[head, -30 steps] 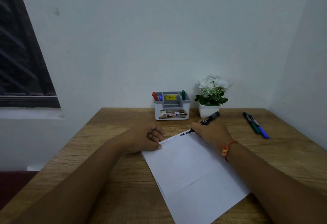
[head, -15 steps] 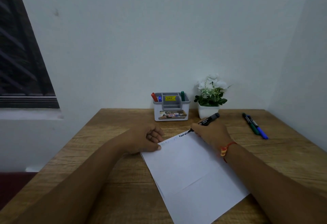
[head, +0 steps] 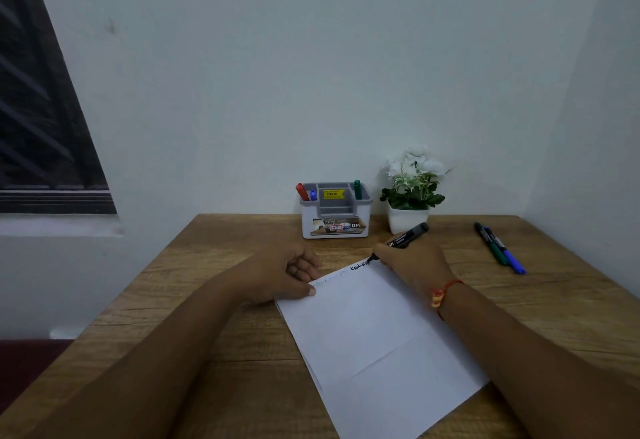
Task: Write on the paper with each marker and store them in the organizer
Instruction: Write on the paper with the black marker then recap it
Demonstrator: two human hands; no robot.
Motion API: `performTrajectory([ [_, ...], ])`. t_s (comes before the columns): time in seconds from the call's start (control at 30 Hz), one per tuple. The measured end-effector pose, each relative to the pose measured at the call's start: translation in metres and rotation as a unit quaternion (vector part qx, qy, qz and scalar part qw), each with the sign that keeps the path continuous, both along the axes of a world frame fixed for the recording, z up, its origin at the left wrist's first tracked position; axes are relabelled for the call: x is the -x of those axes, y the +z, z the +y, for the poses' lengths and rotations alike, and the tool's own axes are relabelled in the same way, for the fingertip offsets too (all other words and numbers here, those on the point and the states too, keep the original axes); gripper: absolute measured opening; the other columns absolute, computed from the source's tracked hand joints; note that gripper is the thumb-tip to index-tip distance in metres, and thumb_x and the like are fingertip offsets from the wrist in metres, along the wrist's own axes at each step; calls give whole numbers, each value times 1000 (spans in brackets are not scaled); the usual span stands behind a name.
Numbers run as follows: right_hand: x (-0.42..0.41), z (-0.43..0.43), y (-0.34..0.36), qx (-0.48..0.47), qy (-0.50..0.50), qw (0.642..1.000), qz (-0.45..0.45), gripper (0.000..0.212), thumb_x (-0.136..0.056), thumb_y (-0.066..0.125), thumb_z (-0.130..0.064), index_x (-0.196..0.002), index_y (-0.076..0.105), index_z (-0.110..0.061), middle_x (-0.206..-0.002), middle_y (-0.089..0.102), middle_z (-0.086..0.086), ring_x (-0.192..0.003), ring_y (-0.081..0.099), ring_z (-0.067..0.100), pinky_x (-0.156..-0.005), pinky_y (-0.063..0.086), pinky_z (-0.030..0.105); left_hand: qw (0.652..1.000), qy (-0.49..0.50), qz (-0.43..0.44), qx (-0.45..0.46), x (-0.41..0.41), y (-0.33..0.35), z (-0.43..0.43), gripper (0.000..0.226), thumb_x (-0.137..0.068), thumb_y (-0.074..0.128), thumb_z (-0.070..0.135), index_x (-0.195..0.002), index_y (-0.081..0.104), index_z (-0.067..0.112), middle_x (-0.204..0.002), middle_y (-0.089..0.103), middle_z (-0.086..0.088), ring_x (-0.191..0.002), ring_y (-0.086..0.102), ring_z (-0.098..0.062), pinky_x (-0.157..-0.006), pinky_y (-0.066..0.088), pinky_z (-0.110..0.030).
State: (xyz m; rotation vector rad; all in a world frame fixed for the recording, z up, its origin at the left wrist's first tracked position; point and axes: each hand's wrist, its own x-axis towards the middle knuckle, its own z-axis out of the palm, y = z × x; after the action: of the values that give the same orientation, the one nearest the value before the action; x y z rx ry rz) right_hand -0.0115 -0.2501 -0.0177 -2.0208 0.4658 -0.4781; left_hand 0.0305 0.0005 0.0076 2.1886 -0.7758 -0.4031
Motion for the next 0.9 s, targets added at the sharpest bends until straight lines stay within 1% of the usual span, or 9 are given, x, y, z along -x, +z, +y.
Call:
performTrajectory([
  [0.1, 0, 1, 0, -7, -2, 1000, 3, 32, -70, 76, -30, -76, 70, 0, -72, 72, 11, -61, 60, 16, -53, 45, 27, 1000, -2, 2, 1, 0, 0, 0, 42, -79, 78, 11, -117, 61, 19, -103, 68, 6, -97, 65, -10, -86, 53, -19],
  [0.2, 1, 2, 4, -8, 4, 1000, 14, 32, -69, 70, -31, -77, 70, 1, -68, 70, 9, -58, 59, 14, -51, 46, 26, 1000, -2, 3, 2, 0, 1, 0, 41, -79, 78, 11, -116, 61, 20, -104, 68, 5, -97, 65, -10, -85, 53, -18],
  [0.3, 2, 2, 6, 12, 15, 1000, 15, 32, -71, 67, -32, -70, 68, 1, -61, 64, 4, -56, 56, 14, -49, 41, 24, 1000, -1, 1, 1, -1, 0, 0, 42, -79, 78, 12, -116, 62, 19, -104, 68, 5, -97, 65, -9, -85, 54, -18],
  [0.37, 3, 2, 6, 16, 3, 1000, 14, 25, -72, 67, -31, -62, 61, -8, -59, 59, 2, -56, 53, 15, -49, 39, 25, 1000, 0, -2, 3, -1, 0, 0, 42, -78, 79, 12, -116, 62, 20, -104, 69, 4, -98, 66, -10, -87, 54, -20],
  [0.43, 3, 1, 7, 17, -4, 1000, 5, 25, -73, 66, -29, -57, 51, -16, -56, 53, 0, -54, 49, 15, -49, 36, 25, 1000, 2, -3, 3, -1, 0, -1, 41, -78, 79, 12, -115, 62, 20, -104, 69, 4, -98, 66, -11, -88, 55, -21],
  [0.63, 3, 0, 12, -23, -32, 998, -50, 30, -81, 68, -25, -56, 55, -15, -50, 57, 3, -51, 56, 20, -54, 43, 28, 1000, 1, 6, 22, 0, 1, 1, 39, -78, 79, 11, -113, 63, 18, -103, 70, 3, -96, 67, -12, -86, 55, -23],
  [0.73, 3, 0, 17, -13, -19, 994, -110, 36, -87, 73, -29, -59, 55, -16, -52, 56, 2, -52, 55, 18, -55, 43, 28, 993, 81, -61, 61, -1, 4, 3, 28, -80, 78, 20, -105, 66, 26, -97, 70, 8, -91, 66, -9, -80, 54, -22],
  [0.83, 5, 1, 20, -25, 18, 989, -141, 30, -86, 76, -36, -70, 62, -16, -55, 59, -3, -51, 54, 10, -53, 40, 24, 960, 209, -149, 115, -6, 3, 5, 14, -87, 71, 20, -97, 64, 26, -90, 65, 9, -83, 60, -7, -66, 44, -14],
  [0.9, 7, 2, 20, -44, 48, 987, -147, 25, -83, 80, -36, -76, 68, -15, -54, 60, -9, -50, 52, 6, -52, 39, 22, 947, 242, -187, 100, -11, -1, 7, 13, -90, 66, 19, -96, 61, 28, -90, 62, 11, -83, 58, -6, -63, 40, -13],
])
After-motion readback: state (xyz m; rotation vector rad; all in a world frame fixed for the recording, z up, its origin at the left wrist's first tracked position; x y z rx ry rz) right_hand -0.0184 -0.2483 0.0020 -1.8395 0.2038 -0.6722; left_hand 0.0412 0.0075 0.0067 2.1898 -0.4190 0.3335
